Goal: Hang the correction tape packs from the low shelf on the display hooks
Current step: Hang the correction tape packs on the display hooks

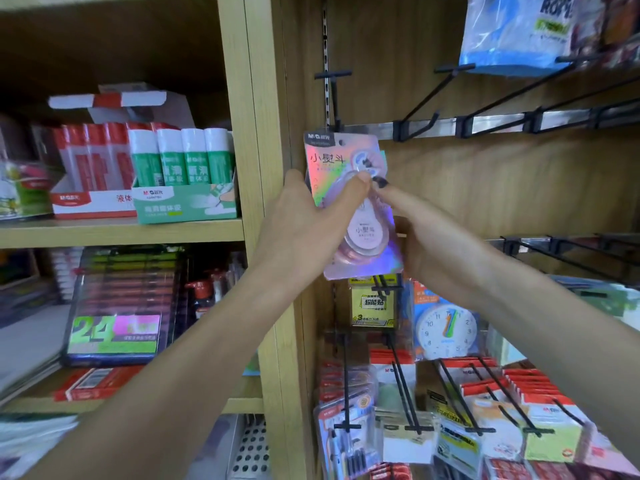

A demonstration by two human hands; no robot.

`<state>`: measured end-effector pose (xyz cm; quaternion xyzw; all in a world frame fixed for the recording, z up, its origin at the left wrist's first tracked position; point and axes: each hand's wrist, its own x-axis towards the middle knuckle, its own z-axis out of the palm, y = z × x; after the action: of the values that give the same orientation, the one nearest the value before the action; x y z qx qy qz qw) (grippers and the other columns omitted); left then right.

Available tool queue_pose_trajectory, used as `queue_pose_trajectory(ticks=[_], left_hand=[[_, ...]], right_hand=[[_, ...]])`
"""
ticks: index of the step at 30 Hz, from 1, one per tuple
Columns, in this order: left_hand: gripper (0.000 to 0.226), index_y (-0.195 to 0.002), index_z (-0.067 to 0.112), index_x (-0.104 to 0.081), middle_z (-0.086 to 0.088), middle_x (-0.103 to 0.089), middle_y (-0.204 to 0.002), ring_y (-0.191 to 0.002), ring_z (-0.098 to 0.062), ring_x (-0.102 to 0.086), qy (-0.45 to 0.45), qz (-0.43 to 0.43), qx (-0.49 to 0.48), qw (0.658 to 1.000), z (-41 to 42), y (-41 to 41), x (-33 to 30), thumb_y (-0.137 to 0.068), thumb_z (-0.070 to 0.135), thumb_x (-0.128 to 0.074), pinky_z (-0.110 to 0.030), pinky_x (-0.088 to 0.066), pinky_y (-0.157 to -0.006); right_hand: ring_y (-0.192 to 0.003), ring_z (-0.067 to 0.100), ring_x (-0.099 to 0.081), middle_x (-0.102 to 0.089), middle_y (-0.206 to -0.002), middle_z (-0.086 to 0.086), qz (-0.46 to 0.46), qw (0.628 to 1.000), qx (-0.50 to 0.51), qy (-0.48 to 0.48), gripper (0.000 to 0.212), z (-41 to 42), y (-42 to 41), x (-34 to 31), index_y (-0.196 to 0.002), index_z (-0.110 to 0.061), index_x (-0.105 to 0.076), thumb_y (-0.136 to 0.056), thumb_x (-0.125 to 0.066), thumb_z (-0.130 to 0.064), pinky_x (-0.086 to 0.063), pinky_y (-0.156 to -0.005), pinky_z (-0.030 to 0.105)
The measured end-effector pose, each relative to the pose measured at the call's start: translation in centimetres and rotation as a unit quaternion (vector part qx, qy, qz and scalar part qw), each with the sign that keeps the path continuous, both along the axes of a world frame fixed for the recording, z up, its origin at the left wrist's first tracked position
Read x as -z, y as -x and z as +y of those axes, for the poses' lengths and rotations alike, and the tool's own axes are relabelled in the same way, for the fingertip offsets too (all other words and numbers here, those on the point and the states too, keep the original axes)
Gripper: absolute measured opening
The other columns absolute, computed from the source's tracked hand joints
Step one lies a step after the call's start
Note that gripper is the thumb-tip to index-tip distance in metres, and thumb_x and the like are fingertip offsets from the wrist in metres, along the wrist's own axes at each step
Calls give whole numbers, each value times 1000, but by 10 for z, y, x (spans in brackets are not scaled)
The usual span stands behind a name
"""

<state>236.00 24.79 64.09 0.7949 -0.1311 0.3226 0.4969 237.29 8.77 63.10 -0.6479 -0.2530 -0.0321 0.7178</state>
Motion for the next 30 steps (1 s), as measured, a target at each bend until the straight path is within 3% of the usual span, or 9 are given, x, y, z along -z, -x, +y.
queue_pose_trajectory(ticks=[3, 5, 9, 12, 14, 16, 18, 22, 30], left_hand=[[54, -111, 27, -65, 14, -70, -98, -91, -3, -69, 28, -4, 6, 1000, -3, -1, 1, -87, 74, -55, -29, -54, -75], [55, -107, 24, -62, 11, -68, -96, -90, -7, -67, 33, 7, 0, 999, -3, -2, 4, -90, 75, -50, -31, -51, -74], [49, -112, 20, -62, 13, -64, -92, -90, -5, -68, 40, -10, 22, 999, -4, -4, 13, -94, 65, -56, -36, -56, -82], [48, -113, 15, -60, 15, -63, -87, -85, -2, -68, 54, -16, 38, 998, -5, -5, 16, -94, 58, -62, -33, -57, -80], [49, -111, 14, -57, 14, -64, -85, -88, -10, -70, 55, -26, 47, 997, -8, -3, 17, -93, 59, -63, -42, -58, -83], [43, -110, 15, -54, 24, -66, -80, -82, -3, -69, 60, -33, 58, 996, -9, -2, 17, -95, 54, -63, -40, -59, -82], [36, -114, 14, -53, 39, -62, -76, -75, 10, -67, 66, -28, 75, 995, -10, -2, 18, -99, 45, -62, -24, -58, -73], [29, -117, 11, -51, 19, -67, -86, -73, 12, -68, 106, -22, 123, 986, -10, -2, 22, -101, 32, -62, -12, -52, -61], [21, -117, 16, -46, 12, -65, -104, -88, 8, -68, 112, -53, 168, 978, -4, -4, 24, -103, 22, -60, -15, -55, -73]], right_hand=[[-74, 15, -79, -81, -81, 0, -17, 999, 21, -39, 29, 7, 2, 2, -80, -18, -82, -99, -64, -31, -63, -68, 30], [-73, 16, -79, -81, -81, 0, -4, 996, 46, -74, 18, 8, 3, 5, -96, -13, -75, -99, -66, -29, -62, -65, 31], [-99, 20, -78, -81, -106, 3, -8, 998, 60, -32, 27, 11, 8, 14, -121, -13, -70, -105, -54, -29, -60, -86, 37], [-87, 15, -79, -82, -93, -6, 14, 997, 61, -48, 19, 14, 8, 15, -111, -24, -71, -103, -56, -33, -61, -81, 37], [-76, 7, -78, -81, -82, -13, 27, 995, 71, -57, 16, 19, 5, 15, -104, -26, -70, -99, -62, -39, -62, -81, 36], [-65, -2, -75, -77, -71, -19, 11, 993, 89, -78, 11, 23, 5, 14, -98, -26, -68, -100, -64, -36, -62, -63, 23], [-64, -4, -74, -77, -70, -21, -10, 991, 88, -96, 7, 25, 4, 14, -97, -27, -67, -101, -63, -30, -56, -52, 15], [-85, 7, -80, -82, -91, -14, -32, 991, 103, -85, 8, 24, 6, 20, -105, -31, -71, -101, -64, -30, -60, -66, 25], [-111, 10, -74, -75, -123, -13, -108, 992, 69, -19, 32, 17, 20, 22, -138, -38, -57, -106, -55, -31, -61, -91, 42]])
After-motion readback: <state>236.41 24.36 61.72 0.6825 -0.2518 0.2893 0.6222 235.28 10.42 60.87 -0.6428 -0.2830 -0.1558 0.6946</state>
